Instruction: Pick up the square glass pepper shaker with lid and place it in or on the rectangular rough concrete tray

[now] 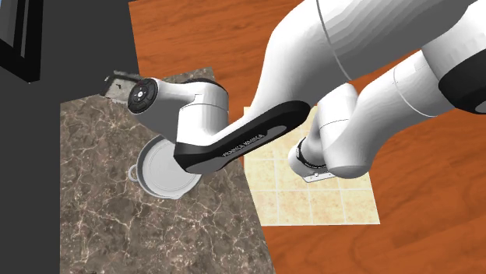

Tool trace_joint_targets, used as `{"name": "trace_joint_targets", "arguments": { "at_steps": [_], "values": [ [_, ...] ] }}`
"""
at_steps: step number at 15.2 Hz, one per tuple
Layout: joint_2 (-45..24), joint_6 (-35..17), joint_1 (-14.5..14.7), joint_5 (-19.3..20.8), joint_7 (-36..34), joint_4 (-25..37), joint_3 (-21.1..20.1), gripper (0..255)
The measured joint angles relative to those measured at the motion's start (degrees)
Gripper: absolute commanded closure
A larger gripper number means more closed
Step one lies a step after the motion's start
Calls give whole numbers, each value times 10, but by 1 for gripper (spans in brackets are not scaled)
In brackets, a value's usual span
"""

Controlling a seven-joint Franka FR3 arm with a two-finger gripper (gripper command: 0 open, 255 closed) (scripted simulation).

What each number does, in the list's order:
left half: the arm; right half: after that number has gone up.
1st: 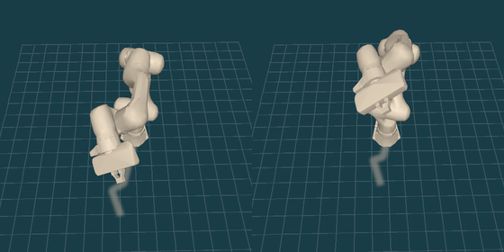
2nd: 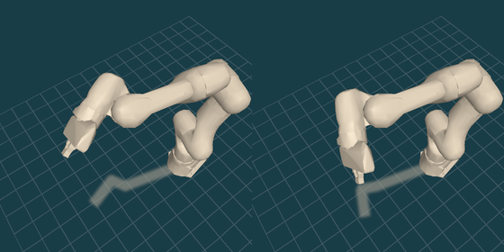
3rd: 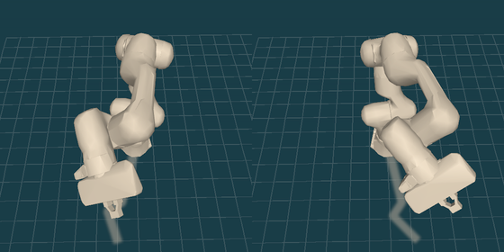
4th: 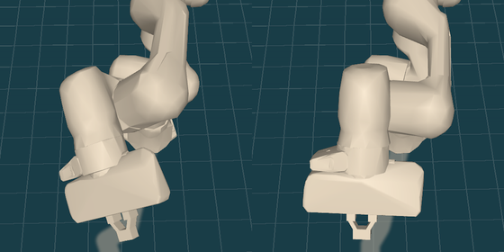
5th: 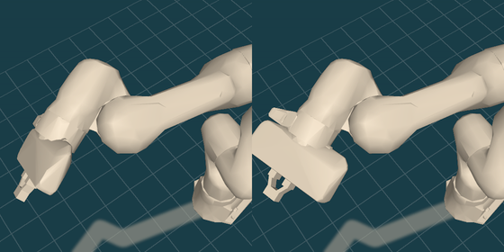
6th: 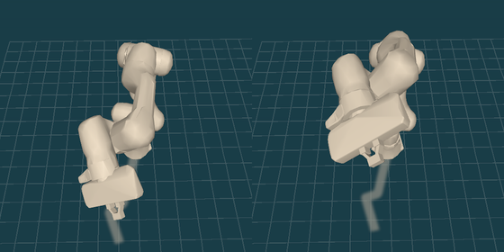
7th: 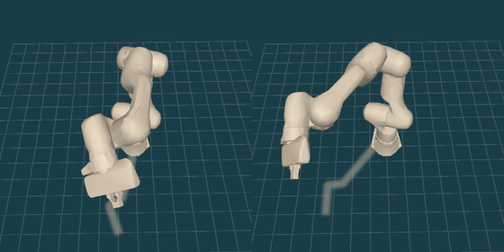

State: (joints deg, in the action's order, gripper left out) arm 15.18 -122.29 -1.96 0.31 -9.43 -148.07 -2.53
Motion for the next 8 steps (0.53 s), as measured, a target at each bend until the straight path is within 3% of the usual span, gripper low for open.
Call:
{"name": "trace_joint_targets", "arguments": {
  "at_steps": [8],
  "values": [
    [40,70,0,-1,3,31,2,255]
  ]
}}
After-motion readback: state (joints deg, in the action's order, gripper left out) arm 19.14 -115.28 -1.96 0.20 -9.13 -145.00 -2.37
